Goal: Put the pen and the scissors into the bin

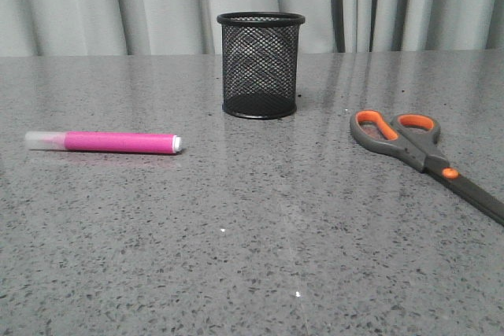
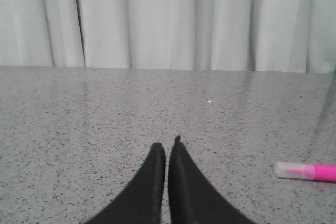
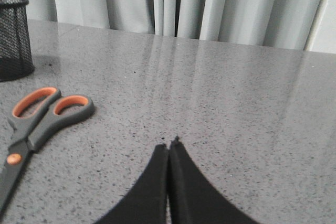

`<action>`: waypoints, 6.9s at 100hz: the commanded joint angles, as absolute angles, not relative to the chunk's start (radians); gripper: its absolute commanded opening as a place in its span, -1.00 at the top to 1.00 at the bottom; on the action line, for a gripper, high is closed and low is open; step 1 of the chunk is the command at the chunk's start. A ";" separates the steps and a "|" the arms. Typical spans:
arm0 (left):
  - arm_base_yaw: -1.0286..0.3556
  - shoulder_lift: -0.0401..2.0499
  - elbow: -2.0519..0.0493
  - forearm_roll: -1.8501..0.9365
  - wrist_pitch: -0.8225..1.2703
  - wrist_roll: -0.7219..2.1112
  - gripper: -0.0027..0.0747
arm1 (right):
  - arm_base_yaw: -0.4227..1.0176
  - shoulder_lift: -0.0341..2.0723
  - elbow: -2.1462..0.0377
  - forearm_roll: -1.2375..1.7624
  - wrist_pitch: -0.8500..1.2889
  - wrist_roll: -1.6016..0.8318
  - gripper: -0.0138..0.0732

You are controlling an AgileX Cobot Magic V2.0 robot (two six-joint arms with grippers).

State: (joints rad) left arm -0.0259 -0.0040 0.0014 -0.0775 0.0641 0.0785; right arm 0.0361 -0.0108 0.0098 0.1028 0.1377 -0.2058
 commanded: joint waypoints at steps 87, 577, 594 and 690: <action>-0.026 -0.030 -0.054 -0.733 0.071 0.075 0.98 | 0.030 0.030 -0.119 0.584 0.093 -0.209 0.84; -0.522 1.833 -1.504 -1.548 0.481 1.681 0.79 | 0.030 0.647 -0.618 0.492 0.548 -0.366 -0.19; -0.518 1.833 -1.504 -1.552 0.489 1.681 0.13 | 0.030 0.647 -0.618 0.492 0.548 -0.366 -0.19; -0.105 1.160 -1.163 -1.118 0.633 1.325 0.98 | 0.034 0.660 -0.717 0.501 0.623 -0.403 -0.19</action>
